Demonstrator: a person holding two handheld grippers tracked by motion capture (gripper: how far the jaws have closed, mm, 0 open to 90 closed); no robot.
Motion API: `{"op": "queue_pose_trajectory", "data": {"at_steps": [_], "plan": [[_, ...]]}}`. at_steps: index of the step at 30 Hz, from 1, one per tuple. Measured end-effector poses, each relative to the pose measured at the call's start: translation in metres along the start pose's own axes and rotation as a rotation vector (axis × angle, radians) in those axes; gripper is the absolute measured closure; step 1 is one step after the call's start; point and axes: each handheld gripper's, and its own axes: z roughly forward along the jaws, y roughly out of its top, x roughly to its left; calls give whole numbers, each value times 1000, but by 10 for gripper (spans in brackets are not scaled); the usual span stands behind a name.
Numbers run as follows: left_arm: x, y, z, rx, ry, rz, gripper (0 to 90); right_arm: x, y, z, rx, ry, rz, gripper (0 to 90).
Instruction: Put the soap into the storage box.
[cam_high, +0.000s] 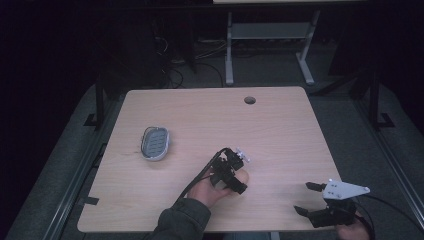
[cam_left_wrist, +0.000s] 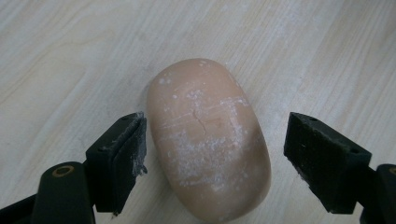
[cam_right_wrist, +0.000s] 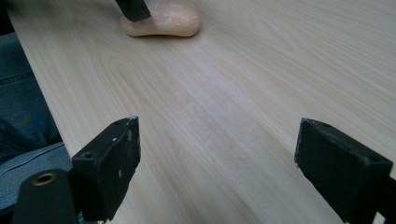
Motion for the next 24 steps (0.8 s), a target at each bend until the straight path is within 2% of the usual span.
{"op": "queue_pose_trajectory", "data": {"at_steps": [8,11,12,13,14,17,18,24], "plan": [[-2,3,8,18,31,-10,219,0,0,0,-4,-1,1,138],[-1,3,11,28,42,-22,241,0,0,-1,-4,-2,2,138],[0,3,14,23,47,-39,241,0,0,-1,-5,-3,2,138],[0,3,14,23,47,-39,242,0,0,-1,-5,-3,2,138],[1,3,16,23,42,-58,242,0,0,-1,-5,-2,2,138],[0,3,18,22,44,-61,250,0,1,-1,-6,-3,-3,138],[1,3,19,36,36,-70,253,0,1,-1,-8,-3,-5,138],[-1,4,21,36,58,-66,254,0,1,-1,-8,-3,-5,138]]}}
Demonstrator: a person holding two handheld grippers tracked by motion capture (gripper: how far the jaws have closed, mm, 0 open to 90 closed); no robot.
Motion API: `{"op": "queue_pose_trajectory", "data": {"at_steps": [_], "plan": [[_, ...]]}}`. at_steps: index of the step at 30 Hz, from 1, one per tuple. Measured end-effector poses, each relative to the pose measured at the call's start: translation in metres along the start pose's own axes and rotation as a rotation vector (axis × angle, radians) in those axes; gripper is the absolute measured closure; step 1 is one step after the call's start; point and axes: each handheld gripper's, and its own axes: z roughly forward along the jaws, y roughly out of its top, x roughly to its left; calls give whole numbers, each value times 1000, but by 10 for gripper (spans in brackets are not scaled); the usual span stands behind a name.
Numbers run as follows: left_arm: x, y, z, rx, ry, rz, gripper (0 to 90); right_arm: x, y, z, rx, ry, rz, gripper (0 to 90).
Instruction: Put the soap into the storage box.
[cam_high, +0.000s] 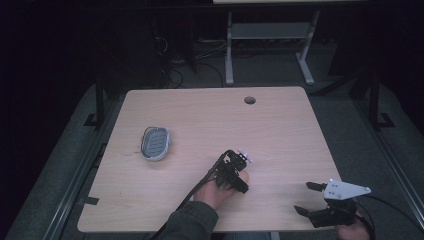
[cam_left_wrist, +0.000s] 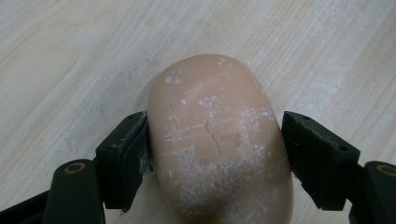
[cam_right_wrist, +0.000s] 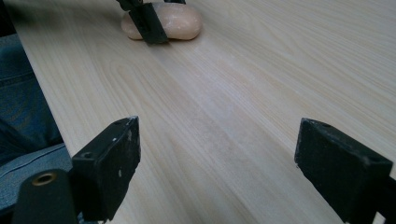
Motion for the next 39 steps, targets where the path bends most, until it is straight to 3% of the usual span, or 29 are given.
{"op": "queue_pose_trajectory", "data": {"at_steps": [3,30,35,37,39], "plan": [[-1,0,0,0,18,5,268,0,0,0,-1,2,2,138],[4,-2,-6,26,22,0,312,1,1,0,0,-1,5,138],[3,-3,-6,37,39,-3,310,1,1,0,3,-2,5,138],[4,-3,-7,60,28,-27,304,1,0,0,1,-3,4,138],[4,-3,-7,72,39,-26,263,1,0,0,0,-3,4,138]]}}
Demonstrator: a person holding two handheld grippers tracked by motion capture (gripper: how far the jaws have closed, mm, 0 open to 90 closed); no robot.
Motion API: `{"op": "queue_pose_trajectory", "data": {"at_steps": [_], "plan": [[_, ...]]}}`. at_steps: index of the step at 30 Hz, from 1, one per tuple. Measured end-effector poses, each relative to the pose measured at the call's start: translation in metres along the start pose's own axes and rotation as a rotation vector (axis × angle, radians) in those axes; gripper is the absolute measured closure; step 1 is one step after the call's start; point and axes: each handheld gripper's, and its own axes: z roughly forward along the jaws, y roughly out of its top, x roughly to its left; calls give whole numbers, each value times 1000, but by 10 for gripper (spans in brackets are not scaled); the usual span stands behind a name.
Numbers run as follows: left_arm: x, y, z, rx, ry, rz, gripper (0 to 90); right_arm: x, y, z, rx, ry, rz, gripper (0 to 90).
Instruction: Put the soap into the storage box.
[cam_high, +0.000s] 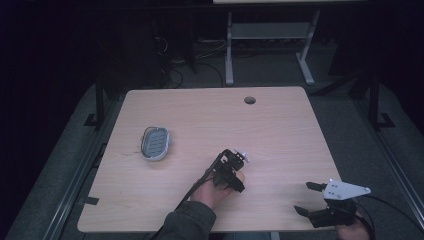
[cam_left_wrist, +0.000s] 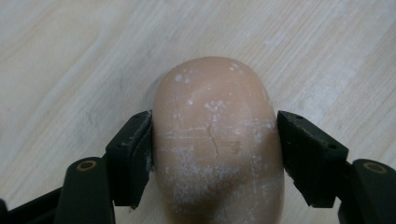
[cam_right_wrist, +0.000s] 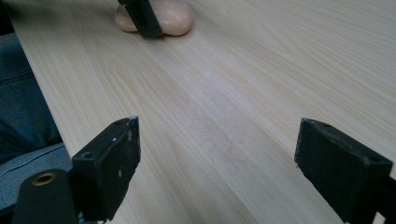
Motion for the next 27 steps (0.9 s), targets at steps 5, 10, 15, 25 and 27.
{"op": "queue_pose_trajectory", "data": {"at_steps": [5,10,15,25,27], "plan": [[-1,-1,1,40,29,-9,259,0,0,0,3,0,-1,138],[-4,0,0,35,37,-7,317,0,0,0,1,-2,-1,138],[-4,-1,-1,31,47,-10,323,0,0,-1,-4,-5,-3,138],[9,-4,-15,-12,6,-33,324,0,0,-2,-6,-9,3,138],[14,-6,-19,-23,-14,-56,324,0,0,-2,-8,-9,3,138]]}}
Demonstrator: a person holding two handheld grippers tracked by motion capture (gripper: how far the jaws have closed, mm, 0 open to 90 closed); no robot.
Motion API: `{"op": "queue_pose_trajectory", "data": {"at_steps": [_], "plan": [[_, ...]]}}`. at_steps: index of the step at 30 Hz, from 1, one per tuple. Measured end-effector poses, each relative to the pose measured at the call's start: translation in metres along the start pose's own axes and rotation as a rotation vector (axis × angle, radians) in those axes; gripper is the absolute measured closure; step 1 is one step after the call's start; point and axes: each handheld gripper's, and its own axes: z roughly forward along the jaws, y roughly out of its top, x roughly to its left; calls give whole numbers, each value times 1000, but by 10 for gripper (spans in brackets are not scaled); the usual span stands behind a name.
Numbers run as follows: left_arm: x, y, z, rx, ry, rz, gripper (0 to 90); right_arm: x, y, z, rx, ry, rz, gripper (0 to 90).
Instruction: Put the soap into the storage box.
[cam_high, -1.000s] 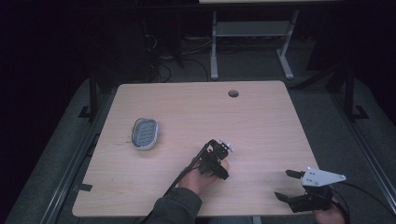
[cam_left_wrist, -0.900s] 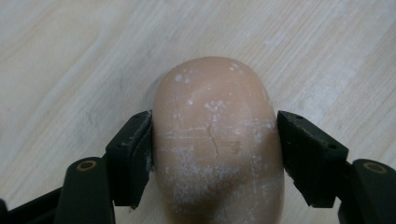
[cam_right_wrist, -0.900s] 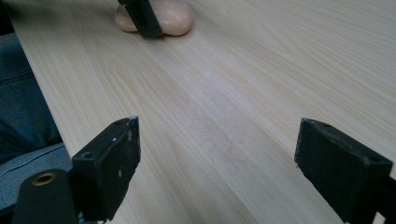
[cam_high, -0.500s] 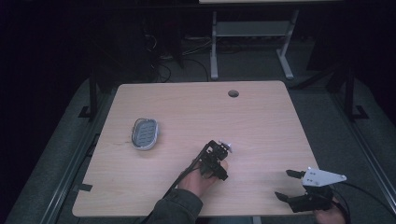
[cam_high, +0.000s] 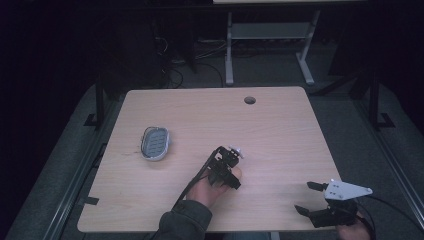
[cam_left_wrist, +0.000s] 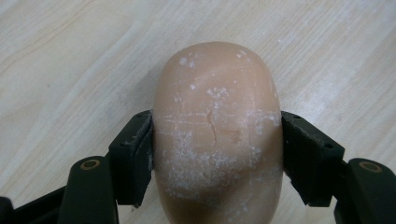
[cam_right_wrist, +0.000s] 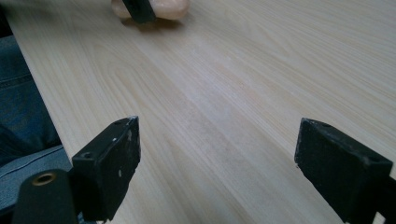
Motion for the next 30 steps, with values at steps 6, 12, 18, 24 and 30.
{"op": "queue_pose_trajectory", "data": {"at_steps": [6,12,18,24,30], "plan": [[12,-3,-13,-29,2,-33,323,0,0,0,-4,0,2,138],[28,-7,-27,-56,-9,-75,324,0,0,0,1,-1,4,138],[42,-12,-36,-71,-28,-106,324,0,0,0,-2,-3,6,138],[55,-16,-44,-90,-71,-139,324,-1,0,0,-2,-4,8,138],[67,-21,-49,-110,-114,-169,324,-1,0,0,-5,-3,11,138]]}}
